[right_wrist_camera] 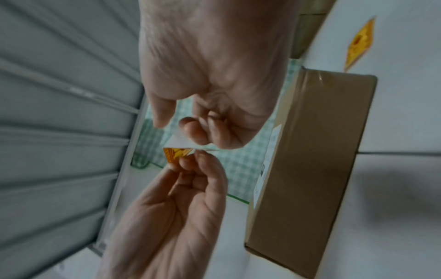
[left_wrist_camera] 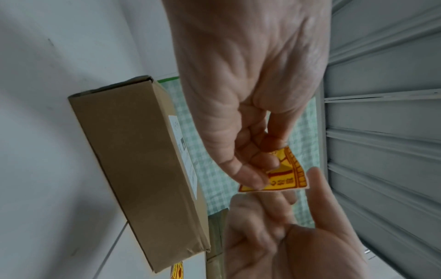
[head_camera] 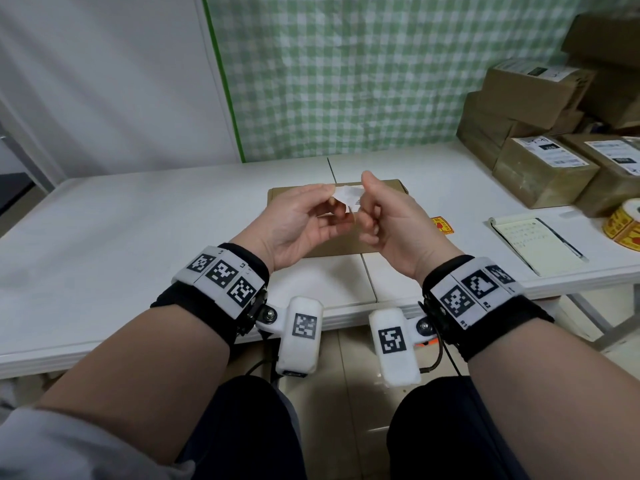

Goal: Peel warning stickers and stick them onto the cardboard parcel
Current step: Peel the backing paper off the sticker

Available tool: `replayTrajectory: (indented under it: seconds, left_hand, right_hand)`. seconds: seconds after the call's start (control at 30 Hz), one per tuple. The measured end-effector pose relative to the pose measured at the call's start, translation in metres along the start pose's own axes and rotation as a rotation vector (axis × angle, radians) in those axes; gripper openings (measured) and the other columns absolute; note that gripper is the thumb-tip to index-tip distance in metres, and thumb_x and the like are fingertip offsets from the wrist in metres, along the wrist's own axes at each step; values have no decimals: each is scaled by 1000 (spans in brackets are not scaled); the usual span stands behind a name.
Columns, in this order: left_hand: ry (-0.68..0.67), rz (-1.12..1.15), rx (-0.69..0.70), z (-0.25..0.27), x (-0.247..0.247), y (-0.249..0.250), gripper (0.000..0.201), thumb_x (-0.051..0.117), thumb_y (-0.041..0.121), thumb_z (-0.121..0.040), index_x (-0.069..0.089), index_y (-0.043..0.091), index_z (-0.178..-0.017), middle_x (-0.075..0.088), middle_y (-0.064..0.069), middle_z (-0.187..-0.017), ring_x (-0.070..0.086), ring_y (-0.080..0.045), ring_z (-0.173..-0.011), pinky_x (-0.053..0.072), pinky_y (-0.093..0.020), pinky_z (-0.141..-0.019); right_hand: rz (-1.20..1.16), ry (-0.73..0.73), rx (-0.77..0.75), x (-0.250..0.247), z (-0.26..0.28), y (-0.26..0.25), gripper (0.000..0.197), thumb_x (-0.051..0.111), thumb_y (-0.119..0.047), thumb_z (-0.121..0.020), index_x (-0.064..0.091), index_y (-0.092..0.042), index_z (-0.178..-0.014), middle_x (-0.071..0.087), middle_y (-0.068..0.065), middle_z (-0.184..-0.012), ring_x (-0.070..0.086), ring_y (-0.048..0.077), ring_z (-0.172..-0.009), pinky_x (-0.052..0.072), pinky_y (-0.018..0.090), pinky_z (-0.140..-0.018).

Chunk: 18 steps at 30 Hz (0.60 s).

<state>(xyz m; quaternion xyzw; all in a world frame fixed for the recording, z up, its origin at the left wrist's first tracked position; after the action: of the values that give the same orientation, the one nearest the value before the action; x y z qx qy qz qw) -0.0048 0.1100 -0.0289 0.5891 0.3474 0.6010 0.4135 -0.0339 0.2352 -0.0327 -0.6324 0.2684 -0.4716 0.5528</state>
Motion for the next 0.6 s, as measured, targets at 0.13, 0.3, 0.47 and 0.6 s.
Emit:
replayTrajectory:
  seconds: [0.13,0.3,0.47,0.6]
  left_hand:
    - [31,-47,7,-1,-1,0,21,42,9,-95,60,2,-88,50,-11,-74,55,-19,-70,57,-26,-67]
    - [74,-51,-29,-1,-2,-4,32,43,29,-96,55,4,-80,53,-8,-71,54,-19,-71,56,-26,-64]
    - [69,-108,-35,-1,1,-5,45,45,43,-93,56,8,-67,53,-6,-68,54,-17,-67,54,-26,-67]
    - [92,-193,-58,-1,2,-4,47,40,38,-96,55,9,-63,50,-2,-54,48,-17,-57,50,-27,-58]
  right_hand:
    - [220,2,-55,3,2,1,39,57,-26,-91,45,-16,-55,41,-7,-47,32,4,-38,19,19,-41]
    - [180,-3,-58,5,2,1,35,55,-16,-92,46,-12,-58,43,-9,-39,32,2,-34,21,15,-38]
    - [215,21,-96,6,1,0,32,54,-15,-92,49,-11,-61,44,1,-54,35,3,-37,24,14,-38]
    - [191,66,-93,5,3,-1,37,53,-25,-93,46,-15,-59,43,-9,-43,34,4,-36,22,16,-37]
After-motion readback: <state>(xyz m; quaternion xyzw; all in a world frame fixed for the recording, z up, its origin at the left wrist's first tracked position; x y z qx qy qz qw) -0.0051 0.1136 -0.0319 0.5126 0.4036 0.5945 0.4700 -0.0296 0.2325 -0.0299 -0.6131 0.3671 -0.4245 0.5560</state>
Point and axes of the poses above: each hand's wrist, its own z-axis away from the middle knuckle, its own x-axis out of the palm, y = z × x, the point moved 4 cm from there along -z, towards the middle knuckle
